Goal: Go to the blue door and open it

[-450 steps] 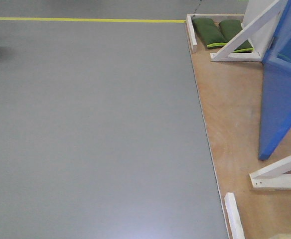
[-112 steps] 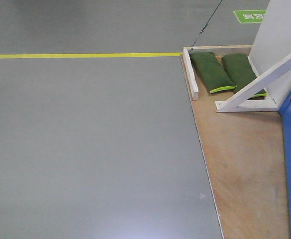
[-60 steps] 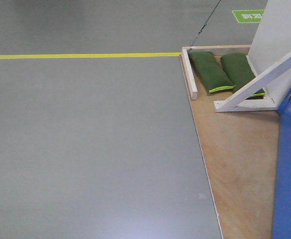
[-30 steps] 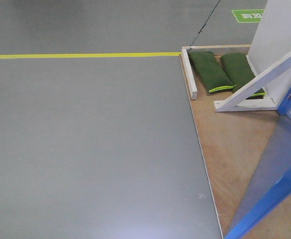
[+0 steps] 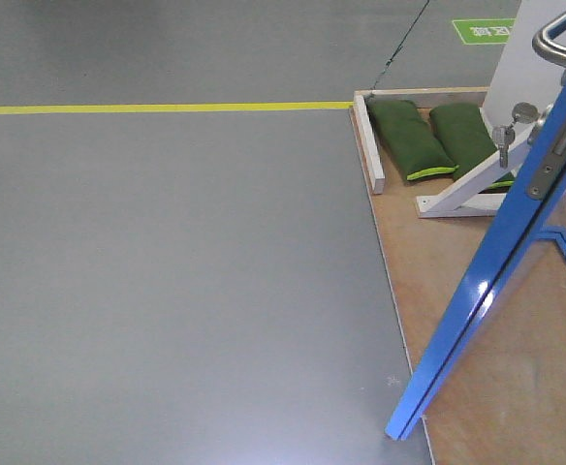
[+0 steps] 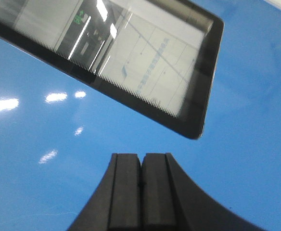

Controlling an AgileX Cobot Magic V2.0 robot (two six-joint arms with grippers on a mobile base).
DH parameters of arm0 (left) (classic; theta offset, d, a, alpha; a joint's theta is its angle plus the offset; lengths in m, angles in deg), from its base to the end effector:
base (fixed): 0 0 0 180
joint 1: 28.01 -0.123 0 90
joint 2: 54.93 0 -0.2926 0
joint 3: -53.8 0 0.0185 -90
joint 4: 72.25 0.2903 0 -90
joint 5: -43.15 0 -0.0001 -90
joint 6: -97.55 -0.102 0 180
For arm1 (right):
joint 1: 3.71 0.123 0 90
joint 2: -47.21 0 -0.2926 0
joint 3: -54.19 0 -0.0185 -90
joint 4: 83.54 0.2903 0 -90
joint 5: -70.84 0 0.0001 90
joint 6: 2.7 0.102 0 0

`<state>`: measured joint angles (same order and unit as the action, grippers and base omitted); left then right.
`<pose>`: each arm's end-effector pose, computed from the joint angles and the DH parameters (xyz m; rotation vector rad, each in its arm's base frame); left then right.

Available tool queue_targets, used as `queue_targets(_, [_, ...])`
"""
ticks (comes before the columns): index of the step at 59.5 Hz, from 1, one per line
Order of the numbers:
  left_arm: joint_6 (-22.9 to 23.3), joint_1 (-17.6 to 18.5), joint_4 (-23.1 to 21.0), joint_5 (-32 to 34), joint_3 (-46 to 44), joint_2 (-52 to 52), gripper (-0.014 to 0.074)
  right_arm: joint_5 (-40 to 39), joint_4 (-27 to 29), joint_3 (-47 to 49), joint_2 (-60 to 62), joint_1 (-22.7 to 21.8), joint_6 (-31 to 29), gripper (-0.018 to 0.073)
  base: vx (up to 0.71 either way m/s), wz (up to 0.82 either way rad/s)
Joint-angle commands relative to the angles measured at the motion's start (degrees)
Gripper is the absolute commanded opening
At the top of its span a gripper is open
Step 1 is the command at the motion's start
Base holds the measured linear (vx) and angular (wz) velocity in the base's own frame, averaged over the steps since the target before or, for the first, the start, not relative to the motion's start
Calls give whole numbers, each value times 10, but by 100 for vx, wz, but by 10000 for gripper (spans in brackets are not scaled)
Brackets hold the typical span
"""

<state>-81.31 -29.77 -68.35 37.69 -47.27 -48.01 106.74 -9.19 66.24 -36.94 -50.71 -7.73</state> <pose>0.0996 0.0037 0.1953 0.0086 1.5938 0.0664 0.2633 -0.1978 0.5309 0.9143 1.2037 0.6996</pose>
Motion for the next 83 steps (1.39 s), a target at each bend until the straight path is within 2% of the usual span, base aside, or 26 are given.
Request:
queue_targets(1, [4,0,-1,48,-15,-8,73,-49,23,16,2,47,-9,-1,0,0])
queue_targets(14, [4,0,-1,48,-15,-8,73,-100,23,16,-34,135,-9,-1,0,0])
queue_targets(39, [4,0,-1,48,-15,-8,73,-93,24,16,-70,235,-9,-1,0,0])
queue_targets(52, [4,0,-1,48,-15,-8,73,-53,24,16,-70,242,-9,-1,0,0])
queue_targets(83, [4,0,-1,48,-15,-8,73,-53,23,15,-72,240,-9,-1,0,0])
